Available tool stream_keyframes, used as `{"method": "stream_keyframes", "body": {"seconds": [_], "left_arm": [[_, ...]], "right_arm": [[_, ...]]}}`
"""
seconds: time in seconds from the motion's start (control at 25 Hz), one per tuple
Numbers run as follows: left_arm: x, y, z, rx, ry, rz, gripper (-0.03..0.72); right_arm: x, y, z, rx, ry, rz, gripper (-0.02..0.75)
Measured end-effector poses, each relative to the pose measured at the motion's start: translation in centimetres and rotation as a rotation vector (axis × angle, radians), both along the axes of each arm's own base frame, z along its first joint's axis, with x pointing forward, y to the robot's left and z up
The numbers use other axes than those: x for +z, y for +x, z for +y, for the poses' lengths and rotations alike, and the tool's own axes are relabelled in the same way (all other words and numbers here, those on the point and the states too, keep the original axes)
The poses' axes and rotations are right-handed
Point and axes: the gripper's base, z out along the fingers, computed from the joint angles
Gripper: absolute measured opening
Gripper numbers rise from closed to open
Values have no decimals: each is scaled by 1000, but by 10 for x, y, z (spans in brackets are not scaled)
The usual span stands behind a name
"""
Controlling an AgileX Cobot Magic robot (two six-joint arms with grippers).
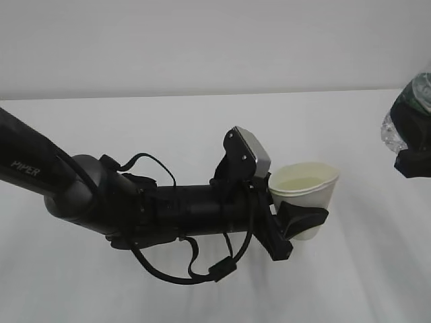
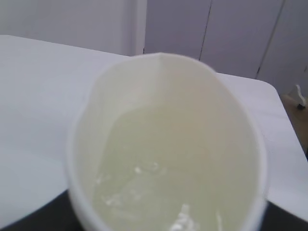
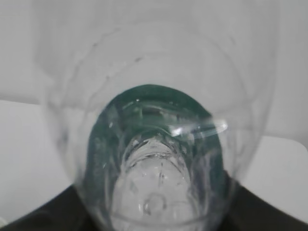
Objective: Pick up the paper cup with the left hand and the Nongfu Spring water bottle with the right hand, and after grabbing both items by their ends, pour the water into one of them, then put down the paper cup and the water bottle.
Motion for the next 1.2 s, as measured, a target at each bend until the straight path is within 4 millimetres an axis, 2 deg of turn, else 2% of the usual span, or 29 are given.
{"method": "stream_keyframes", "body": {"seconds": [0.32, 0.52, 0.84, 1.2], "left_arm": [[1, 4, 1, 50, -16, 9, 366], [1, 4, 1, 50, -13, -6, 364], [2, 8, 2, 83, -19, -27, 358], [3, 9, 2, 94, -15, -53, 357]], "right_arm": [[-24, 10, 2, 0, -9, 87, 354], [-34, 18, 3, -2, 14, 53, 354], [-67, 32, 4, -16, 45, 127, 354], [-74, 47, 5, -36, 57, 134, 354]]}}
